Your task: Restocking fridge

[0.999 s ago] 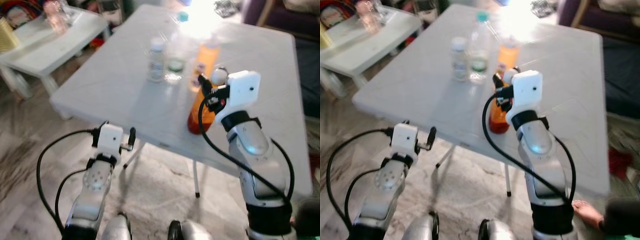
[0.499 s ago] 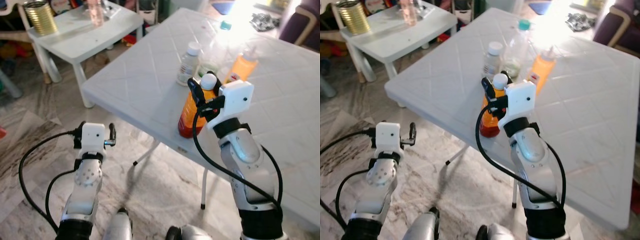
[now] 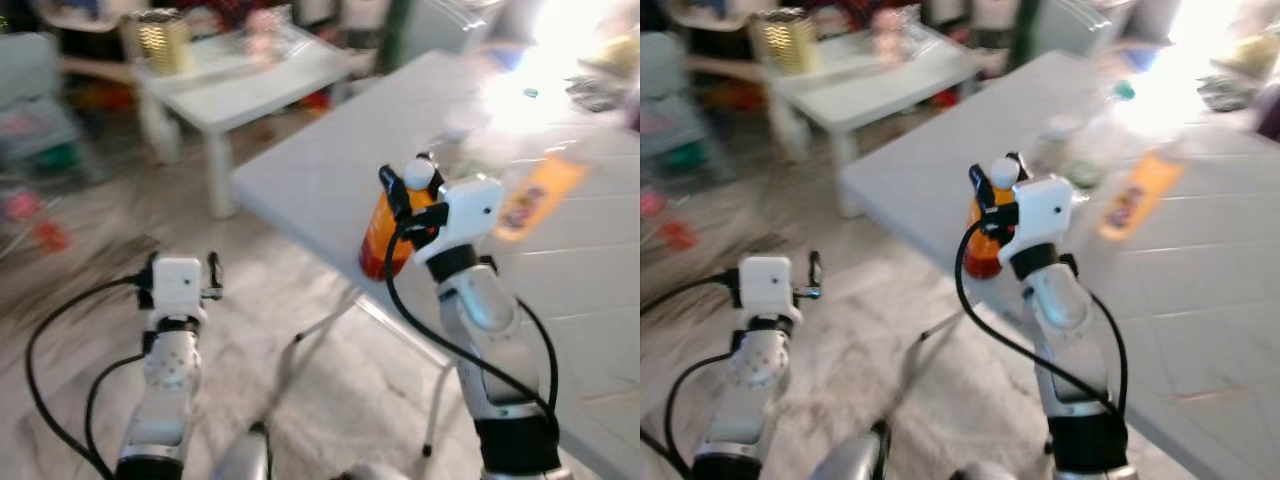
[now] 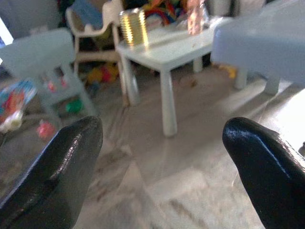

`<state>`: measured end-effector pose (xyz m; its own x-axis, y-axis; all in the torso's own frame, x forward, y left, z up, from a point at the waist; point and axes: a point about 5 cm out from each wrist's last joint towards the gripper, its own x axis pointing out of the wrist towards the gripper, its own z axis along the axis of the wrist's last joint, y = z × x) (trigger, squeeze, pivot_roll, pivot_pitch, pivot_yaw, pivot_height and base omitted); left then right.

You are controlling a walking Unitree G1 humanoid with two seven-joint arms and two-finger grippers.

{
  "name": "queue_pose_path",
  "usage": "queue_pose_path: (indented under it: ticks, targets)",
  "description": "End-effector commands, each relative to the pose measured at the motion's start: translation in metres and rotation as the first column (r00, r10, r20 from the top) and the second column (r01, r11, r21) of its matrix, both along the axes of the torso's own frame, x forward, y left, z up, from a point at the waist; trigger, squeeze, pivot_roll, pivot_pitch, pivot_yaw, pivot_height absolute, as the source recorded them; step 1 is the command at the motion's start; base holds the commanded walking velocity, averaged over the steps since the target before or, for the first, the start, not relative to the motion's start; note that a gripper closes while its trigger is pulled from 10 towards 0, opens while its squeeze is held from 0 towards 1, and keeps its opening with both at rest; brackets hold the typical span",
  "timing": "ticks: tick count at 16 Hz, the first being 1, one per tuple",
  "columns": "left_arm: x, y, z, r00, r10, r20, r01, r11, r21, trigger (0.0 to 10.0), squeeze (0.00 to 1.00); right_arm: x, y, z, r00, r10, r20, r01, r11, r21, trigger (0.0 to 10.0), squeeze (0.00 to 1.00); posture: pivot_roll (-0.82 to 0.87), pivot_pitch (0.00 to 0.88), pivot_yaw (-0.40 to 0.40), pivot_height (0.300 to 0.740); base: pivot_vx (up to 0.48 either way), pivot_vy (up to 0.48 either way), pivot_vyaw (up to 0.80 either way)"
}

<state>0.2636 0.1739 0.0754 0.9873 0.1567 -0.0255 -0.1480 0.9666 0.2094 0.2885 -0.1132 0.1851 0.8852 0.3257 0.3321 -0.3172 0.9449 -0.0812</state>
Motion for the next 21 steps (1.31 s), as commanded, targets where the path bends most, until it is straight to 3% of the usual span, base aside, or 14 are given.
queue_pose_path:
  ticks: [1,5,8,10,14,21]
  targets:
    - [0.001,0.001,0.001,1.000,-0.004,0.009,0.004,1.000,0.017,10.0,0.00,-0.001,0.011,-0.022,0.994,0.052,-0.092,-0.055,0.998,-0.025,10.0,0.00,0.16,0.095,-0.082,0.740,0.000,0.000,0.80]
    - [-0.003,0.003,0.000,1.000,-0.004,0.005,0.004,0.999,0.036,10.0,0.00,-0.007,0.006,-0.035,0.994,0.009,-0.113,-0.013,0.999,-0.029,10.0,0.00,0.13,0.084,-0.063,0.740,0.000,0.000,0.80]
    - [-0.017,0.012,-0.006,1.000,0.001,-0.010,0.000,0.998,0.059,10.0,0.00,-0.012,0.002,-0.043,0.993,0.003,-0.121,-0.008,0.999,-0.038,10.0,0.00,0.14,0.069,-0.070,0.740,0.000,0.000,0.80]
    - [-0.018,0.012,-0.010,1.000,0.007,-0.014,-0.006,0.998,0.058,10.0,0.00,-0.010,-0.001,-0.052,0.990,-0.006,-0.140,-0.001,0.999,-0.049,10.0,0.00,0.15,0.054,-0.078,0.740,0.000,0.000,0.80]
    - [-0.009,0.014,-0.006,1.000,0.019,0.013,-0.019,0.998,0.062,10.0,0.00,-0.005,0.002,-0.050,0.992,0.004,-0.122,-0.011,0.998,-0.057,10.0,0.00,0.16,0.021,-0.081,0.740,0.000,0.000,0.80]
    - [-0.002,0.023,-0.012,1.000,-0.011,-0.006,0.012,0.996,0.084,10.0,0.00,-0.004,-0.034,-0.056,0.968,-0.236,-0.083,0.230,0.970,-0.079,10.0,0.00,0.12,0.000,-0.012,0.740,0.000,0.000,0.80]
